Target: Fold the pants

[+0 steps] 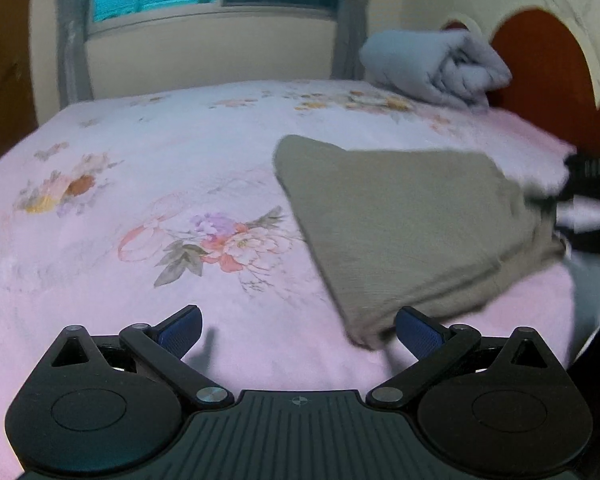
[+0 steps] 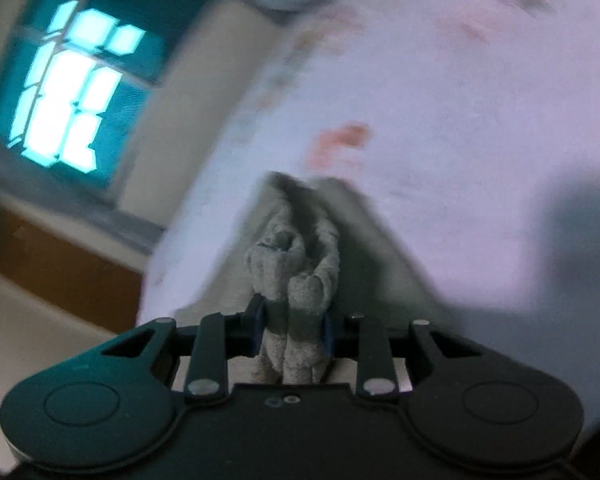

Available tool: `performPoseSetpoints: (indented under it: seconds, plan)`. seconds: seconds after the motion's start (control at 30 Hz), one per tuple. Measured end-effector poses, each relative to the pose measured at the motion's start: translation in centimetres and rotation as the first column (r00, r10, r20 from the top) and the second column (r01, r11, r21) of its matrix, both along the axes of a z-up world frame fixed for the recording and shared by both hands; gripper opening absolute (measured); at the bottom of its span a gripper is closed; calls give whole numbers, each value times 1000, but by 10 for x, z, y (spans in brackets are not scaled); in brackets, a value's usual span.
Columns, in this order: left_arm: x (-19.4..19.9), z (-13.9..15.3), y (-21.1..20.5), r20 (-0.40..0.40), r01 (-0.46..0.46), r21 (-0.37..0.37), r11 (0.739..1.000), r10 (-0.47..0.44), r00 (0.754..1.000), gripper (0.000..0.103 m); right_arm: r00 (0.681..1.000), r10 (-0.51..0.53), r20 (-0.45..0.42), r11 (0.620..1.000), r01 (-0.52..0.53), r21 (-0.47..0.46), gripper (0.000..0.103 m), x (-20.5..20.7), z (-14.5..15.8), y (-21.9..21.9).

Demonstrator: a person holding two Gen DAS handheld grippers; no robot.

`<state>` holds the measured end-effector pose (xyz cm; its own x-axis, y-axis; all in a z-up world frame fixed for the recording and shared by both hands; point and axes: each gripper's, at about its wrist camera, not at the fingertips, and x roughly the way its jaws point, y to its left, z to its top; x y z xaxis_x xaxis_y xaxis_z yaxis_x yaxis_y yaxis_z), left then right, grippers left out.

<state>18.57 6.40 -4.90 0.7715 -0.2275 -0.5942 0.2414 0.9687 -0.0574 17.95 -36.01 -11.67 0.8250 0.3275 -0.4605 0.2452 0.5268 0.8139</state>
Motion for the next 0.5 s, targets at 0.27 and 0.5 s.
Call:
performPoseSetpoints:
  seconds: [0.27, 0.5]
  plan:
    - [10, -12, -16, -78, 67, 91, 994, -60, 995, 102, 1000, 4, 29, 997, -6, 72, 22, -10, -4, -10]
    - [30, -19, -31, -107, -33, 227, 973, 58, 993, 102, 998, 39, 52, 992, -45, 120, 23, 14, 6, 1]
